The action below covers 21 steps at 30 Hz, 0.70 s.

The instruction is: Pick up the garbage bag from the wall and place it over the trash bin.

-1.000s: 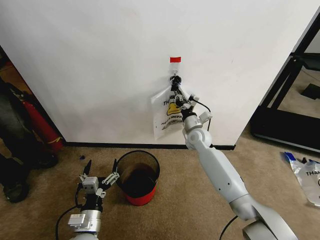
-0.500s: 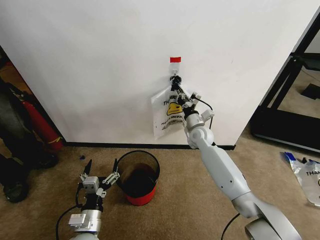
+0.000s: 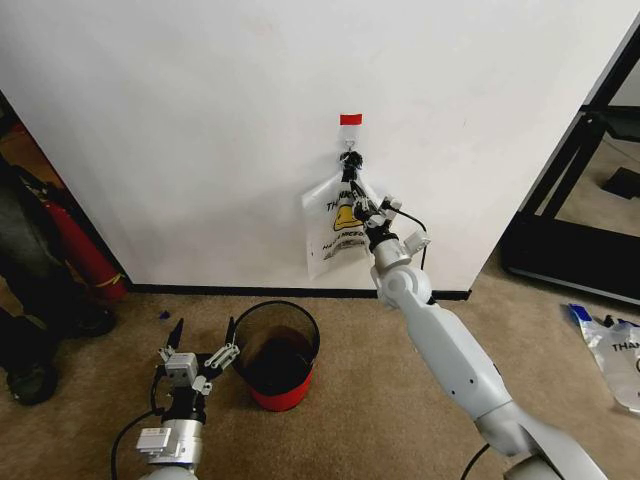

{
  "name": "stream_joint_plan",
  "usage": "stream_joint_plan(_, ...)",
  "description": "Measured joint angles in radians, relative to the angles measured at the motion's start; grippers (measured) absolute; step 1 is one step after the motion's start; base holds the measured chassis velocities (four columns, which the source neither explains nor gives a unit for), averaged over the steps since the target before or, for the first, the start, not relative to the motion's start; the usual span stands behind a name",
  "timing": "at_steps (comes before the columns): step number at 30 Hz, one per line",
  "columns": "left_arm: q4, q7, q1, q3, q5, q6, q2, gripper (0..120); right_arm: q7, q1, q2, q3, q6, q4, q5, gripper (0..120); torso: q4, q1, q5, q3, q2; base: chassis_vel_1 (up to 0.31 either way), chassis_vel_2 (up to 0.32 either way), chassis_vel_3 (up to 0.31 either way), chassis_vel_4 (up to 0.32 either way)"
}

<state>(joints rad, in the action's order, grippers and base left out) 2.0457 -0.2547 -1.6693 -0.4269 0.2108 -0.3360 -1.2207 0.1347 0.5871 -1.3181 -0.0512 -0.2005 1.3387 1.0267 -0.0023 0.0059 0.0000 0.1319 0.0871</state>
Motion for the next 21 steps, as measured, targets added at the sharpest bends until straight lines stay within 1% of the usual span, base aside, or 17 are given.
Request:
stream_joint_plan(7,-0.002,0.0,0.003,0.002,-0.002,0.0,0.0,100,-0.005,-0.021,-0.007,-0.001,0.01,-0.032,0.002,0,0.0,0.0,0.0,0.0,0.0,0.0,0.0,0.0,0.0)
stream_joint_plan(9,-0.003,0.0,0.002,0.002,-0.002,0.0,-0.001,100,-0.006,-0.04,-0.018,-0.001,0.014,-0.06,0.007,8,0.0,0.0,0.0,0.0,0.0,0.0,0.0,0.0,0.0)
stream_joint_plan(10,-0.003,0.0,0.002,0.002,-0.002,0.0,-0.001,100,-0.006,-0.04,-0.018,-0.001,0.014,-0.06,0.007,8,0.0,0.0,0.0,0.0,0.0,0.0,0.0,0.0,0.0)
stream_joint_plan(15,-0.007,0.0,-0.001,-0.002,-0.001,-0.005,0.0,100,-0.008,-0.067,-0.034,0.0,0.023,-0.095,0.018,28,0.0001,0.0,0.0,0.0,0.0,0.0,0.0,0.0,0.0)
stream_joint_plan(16,-0.007,0.0,-0.001,-0.002,-0.001,-0.005,0.0,100,-0.008,-0.067,-0.034,0.0,0.023,-0.095,0.018,28,0.0001,0.0,0.0,0.0,0.0,0.0,0.0,0.0,0.0)
stream_joint_plan(20,-0.009,0.0,0.002,-0.001,0.0,-0.005,0.0,100,-0.008,-0.076,-0.035,0.0,0.027,-0.108,0.022,46,0.0001,0.0,0.0,0.0,0.0,0.0,0.0,0.0,0.0)
stream_joint_plan(21,-0.009,0.0,0.002,-0.001,0.0,-0.005,0.0,100,-0.008,-0.077,-0.035,0.0,0.028,-0.109,0.022,48,0.0,0.0,0.0,0.0,0.0,0.0,0.0,0.0,0.0)
